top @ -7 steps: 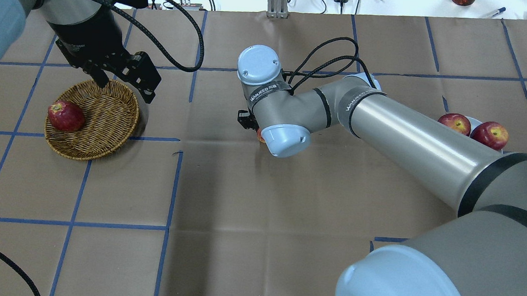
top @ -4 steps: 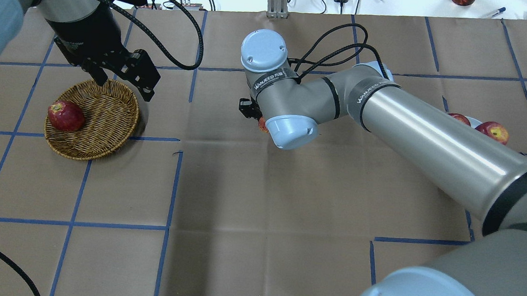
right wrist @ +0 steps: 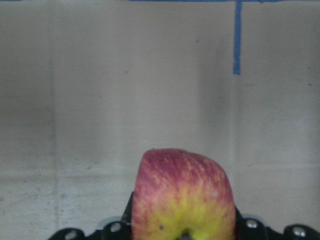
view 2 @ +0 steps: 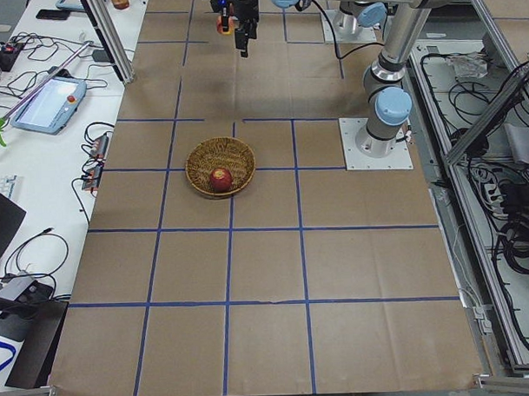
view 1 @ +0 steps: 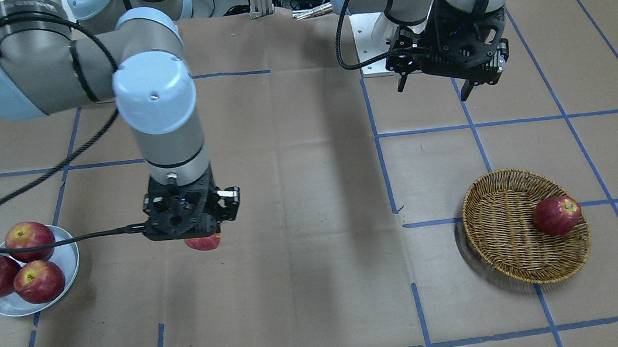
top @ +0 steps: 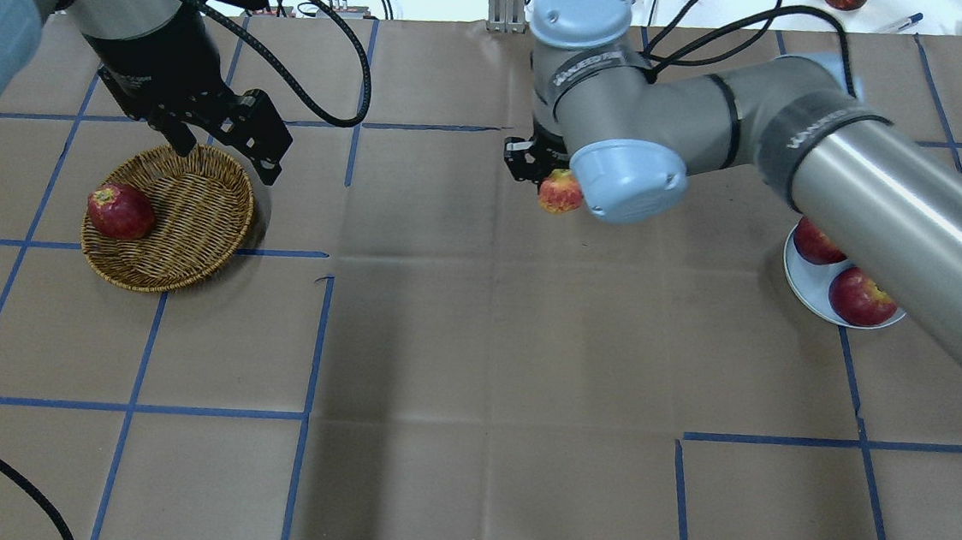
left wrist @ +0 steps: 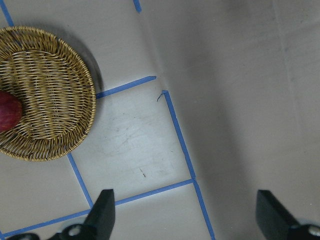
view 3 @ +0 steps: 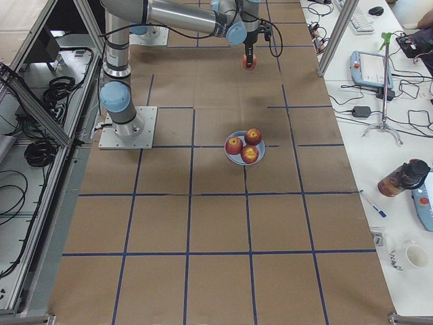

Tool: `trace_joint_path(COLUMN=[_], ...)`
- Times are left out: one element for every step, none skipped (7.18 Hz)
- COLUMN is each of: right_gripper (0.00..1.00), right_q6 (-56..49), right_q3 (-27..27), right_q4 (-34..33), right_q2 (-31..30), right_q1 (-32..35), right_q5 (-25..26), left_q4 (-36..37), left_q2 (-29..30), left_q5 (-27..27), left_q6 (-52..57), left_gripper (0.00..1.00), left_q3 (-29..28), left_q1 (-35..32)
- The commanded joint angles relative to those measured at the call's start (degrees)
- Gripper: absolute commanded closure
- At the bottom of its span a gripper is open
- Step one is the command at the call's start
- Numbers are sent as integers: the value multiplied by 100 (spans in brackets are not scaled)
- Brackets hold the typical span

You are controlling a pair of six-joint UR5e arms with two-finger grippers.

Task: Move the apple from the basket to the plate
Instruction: 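Lift the apple with the right gripper and carry it over the white plate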

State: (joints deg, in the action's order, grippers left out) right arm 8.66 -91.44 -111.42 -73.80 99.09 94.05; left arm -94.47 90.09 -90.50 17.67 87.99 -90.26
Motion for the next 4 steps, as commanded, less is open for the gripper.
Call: trace_joint_path(right_gripper=[53,53,53,54], right_q6=[-1641,-2449,-3223,-3935], right_q3=[-127,-250,-347,-426], right_q4=[428,384,349,331], right_q2=[-493,-634,-670,-671], right_q1=[-1202,-1773,-2318,-2811], right_q5=[17,-1,-18,-71], left_q4=[-1,-1,-1,-1], left_q2=[0,0,0,0], left_q5=[-3,6,6,-3], left_q6=[0,0,0,0], left_gripper=[1,1,1,1], left_q3=[-1,-1,-1,-1], left_q1=[0,0,0,0])
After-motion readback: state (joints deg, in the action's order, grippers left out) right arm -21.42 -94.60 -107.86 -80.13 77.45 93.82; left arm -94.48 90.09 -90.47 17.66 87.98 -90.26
